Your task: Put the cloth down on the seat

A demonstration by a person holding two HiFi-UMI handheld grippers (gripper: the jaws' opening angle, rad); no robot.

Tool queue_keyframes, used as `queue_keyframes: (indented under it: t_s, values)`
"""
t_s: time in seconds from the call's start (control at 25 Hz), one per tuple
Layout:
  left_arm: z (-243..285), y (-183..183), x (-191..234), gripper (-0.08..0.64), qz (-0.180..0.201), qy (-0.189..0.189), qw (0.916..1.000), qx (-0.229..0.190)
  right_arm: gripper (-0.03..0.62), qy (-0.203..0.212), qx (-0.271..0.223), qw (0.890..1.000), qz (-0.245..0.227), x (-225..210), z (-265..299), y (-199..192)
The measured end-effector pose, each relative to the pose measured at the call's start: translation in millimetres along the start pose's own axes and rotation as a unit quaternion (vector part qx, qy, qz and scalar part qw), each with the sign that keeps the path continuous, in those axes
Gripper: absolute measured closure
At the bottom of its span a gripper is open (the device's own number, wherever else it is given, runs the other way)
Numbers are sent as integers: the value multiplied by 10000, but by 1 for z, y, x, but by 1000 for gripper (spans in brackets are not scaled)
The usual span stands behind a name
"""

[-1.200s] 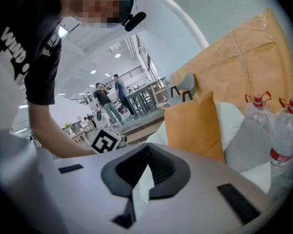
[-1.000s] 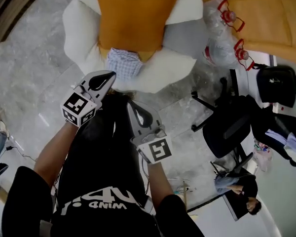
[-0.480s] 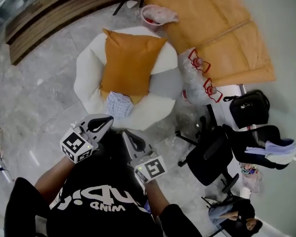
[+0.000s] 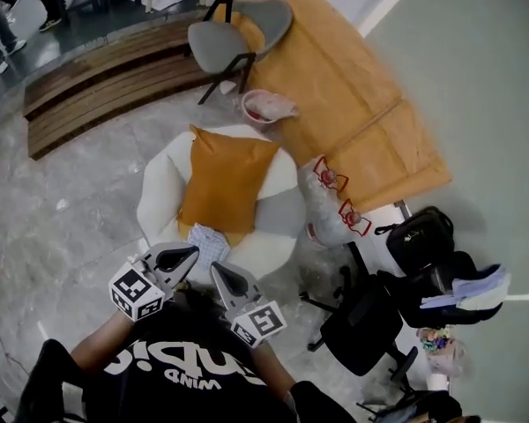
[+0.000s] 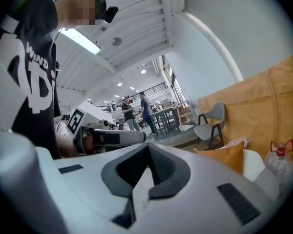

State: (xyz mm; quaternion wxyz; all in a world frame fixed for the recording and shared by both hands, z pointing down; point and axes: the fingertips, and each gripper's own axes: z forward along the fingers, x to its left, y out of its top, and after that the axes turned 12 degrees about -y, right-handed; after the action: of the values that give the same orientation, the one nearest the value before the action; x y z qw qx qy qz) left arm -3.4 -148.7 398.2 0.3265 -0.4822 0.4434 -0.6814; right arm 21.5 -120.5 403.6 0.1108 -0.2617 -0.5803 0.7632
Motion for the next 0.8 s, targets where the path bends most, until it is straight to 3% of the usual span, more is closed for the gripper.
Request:
queue_keyframes:
  t_s: [0.32,0.8]
  values:
    - [-17,25,-12,554,249,34,9994,-217,573,135,-263,9992,-255,13,5,25]
    - [-10,38,-15,554,324,-78,9990,-307,574,280,-314,9984,-367,14,11,36]
